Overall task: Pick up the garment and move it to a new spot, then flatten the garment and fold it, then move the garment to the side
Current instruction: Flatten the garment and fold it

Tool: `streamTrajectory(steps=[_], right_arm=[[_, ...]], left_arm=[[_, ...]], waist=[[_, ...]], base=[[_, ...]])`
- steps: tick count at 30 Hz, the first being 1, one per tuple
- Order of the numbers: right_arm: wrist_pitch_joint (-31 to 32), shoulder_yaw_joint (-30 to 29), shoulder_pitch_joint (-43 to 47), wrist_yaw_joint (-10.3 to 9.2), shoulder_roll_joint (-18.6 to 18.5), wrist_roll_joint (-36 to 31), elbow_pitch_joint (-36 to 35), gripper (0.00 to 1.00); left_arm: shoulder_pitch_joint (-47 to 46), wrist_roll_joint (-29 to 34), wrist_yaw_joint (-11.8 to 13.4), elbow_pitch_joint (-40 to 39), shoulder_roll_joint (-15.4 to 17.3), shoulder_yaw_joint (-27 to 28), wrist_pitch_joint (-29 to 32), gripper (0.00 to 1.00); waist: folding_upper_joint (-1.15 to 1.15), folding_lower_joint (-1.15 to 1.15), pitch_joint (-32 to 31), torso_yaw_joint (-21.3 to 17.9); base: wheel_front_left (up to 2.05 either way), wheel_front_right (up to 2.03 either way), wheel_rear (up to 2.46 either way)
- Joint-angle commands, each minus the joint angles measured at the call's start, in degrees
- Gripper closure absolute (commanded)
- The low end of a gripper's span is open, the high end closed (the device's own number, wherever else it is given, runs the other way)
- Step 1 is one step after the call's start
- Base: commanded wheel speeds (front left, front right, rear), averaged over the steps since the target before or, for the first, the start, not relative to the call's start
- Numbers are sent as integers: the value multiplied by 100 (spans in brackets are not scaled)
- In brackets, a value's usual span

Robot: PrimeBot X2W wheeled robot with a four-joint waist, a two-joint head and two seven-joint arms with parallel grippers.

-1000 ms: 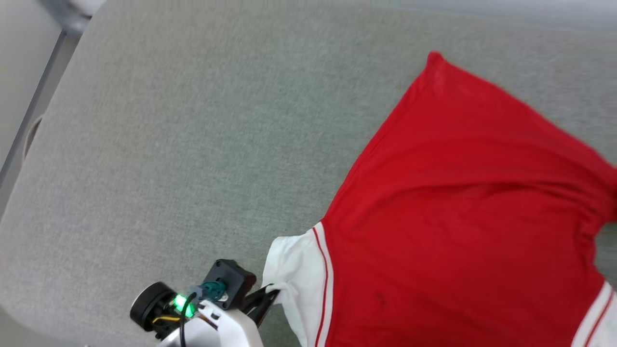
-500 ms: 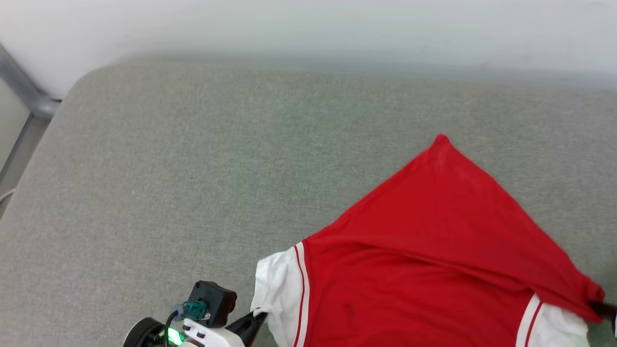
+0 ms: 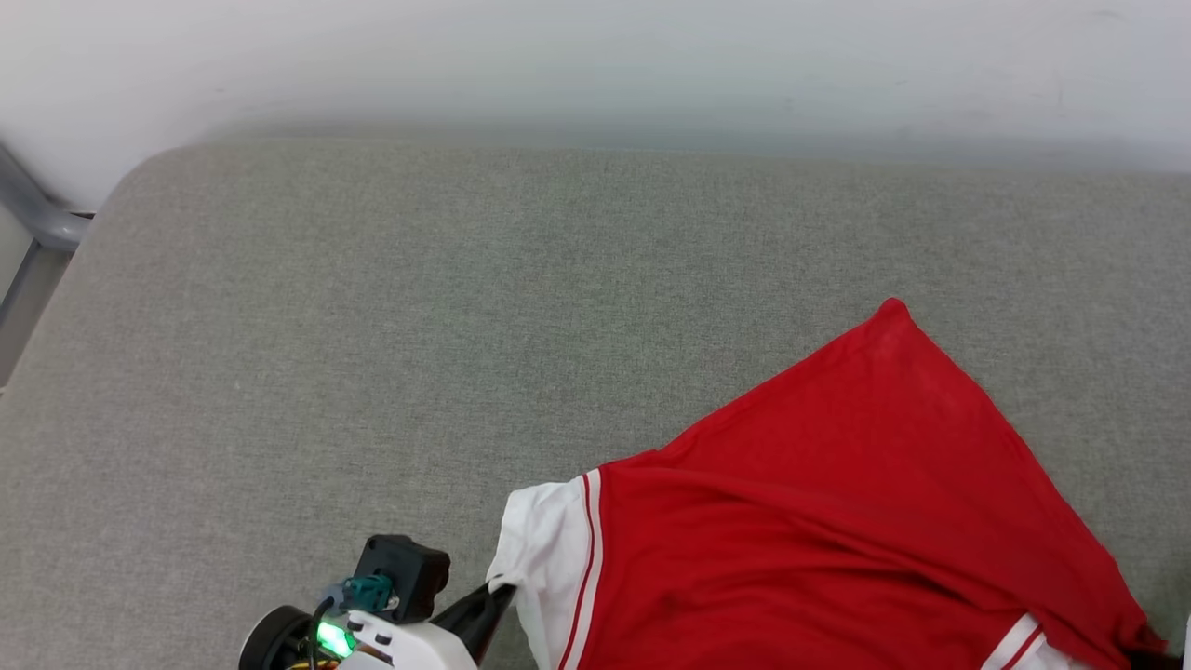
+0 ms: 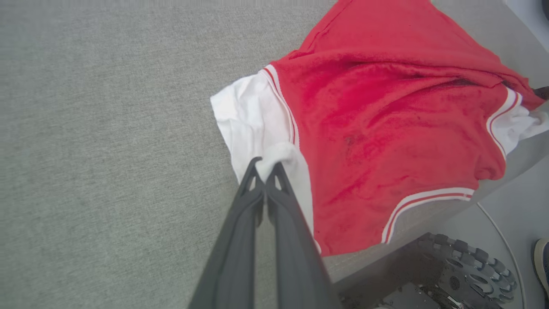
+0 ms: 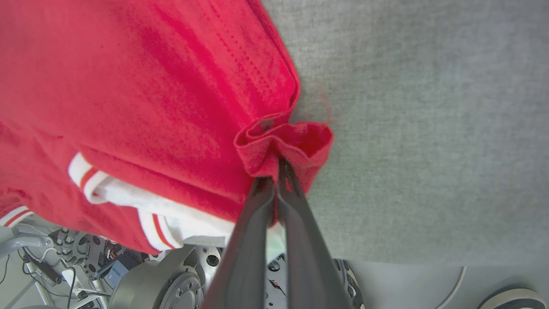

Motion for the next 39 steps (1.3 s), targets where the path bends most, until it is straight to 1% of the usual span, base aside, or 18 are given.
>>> streamTrajectory(steps=[1, 3, 7, 11, 16, 19, 21, 27, 29, 32, 34, 39], right_arm=[[-40, -49, -124, -6, 69, 98, -81, 0], [23, -75, -253, -6, 73, 199, -209, 0], [247, 18, -437, -6, -198, 297, -641, 0], [522, 87, -821, -6, -401, 349, -1111, 0], [842, 250, -1563, -6, -445, 271, -1361, 0], [955, 377, -2061, -6, -412, 97, -1267, 0], [957, 495, -2397, -6, -470, -66, -1145, 0], [1097, 760, -3148, -6, -523, -392, -578, 0], [1054, 811, -3340, -6, -534, -502, -391, 0], [967, 881, -3561, -6, -547, -631, -116, 0], [963, 934, -3649, -6, -559, -697, 77, 0], [1004, 1198, -3634, -6, -752, -865, 405, 0]], left_arm=[[-69, 22, -12, -22, -9, 15, -54, 100], [-105, 12, -32, -63, -37, 5, -80, 100], [-152, 48, -37, -135, -12, -10, -64, 100], [-214, 100, -47, -191, -28, -36, -61, 100], [-361, 163, -99, -252, -89, -106, -59, 100], [-460, 216, -135, -295, -134, -157, -63, 100], [-532, 216, -157, -315, -185, -189, -77, 100], [-747, 274, -244, -314, -319, -236, -193, 100], [-808, 304, -281, -295, -358, -261, -221, 100], [-886, 249, -349, -285, -487, -287, -345, 100], [-920, 247, -400, -231, -509, -310, -401, 100], [-979, 272, -435, -131, -634, -357, -525, 100]], waist=[[0, 0, 22, 14], [0, 0, 48, 41], [0, 0, 129, 99], [0, 0, 285, 227], [0, 0, 592, 489], [0, 0, 821, 687], [0, 0, 970, 831], [0, 0, 1350, 1195], [0, 0, 1445, 1293], [0, 0, 1551, 1421], [0, 0, 1604, 1493], [0, 0, 1719, 1634]], base=[[0, 0, 0], [0, 0, 0], [0, 0, 0], [0, 0, 0], [0, 0, 0], [0, 0, 0], [0, 0, 0], [0, 0, 0], [0, 0, 0], [0, 0, 0], [0, 0, 0], [0, 0, 0]])
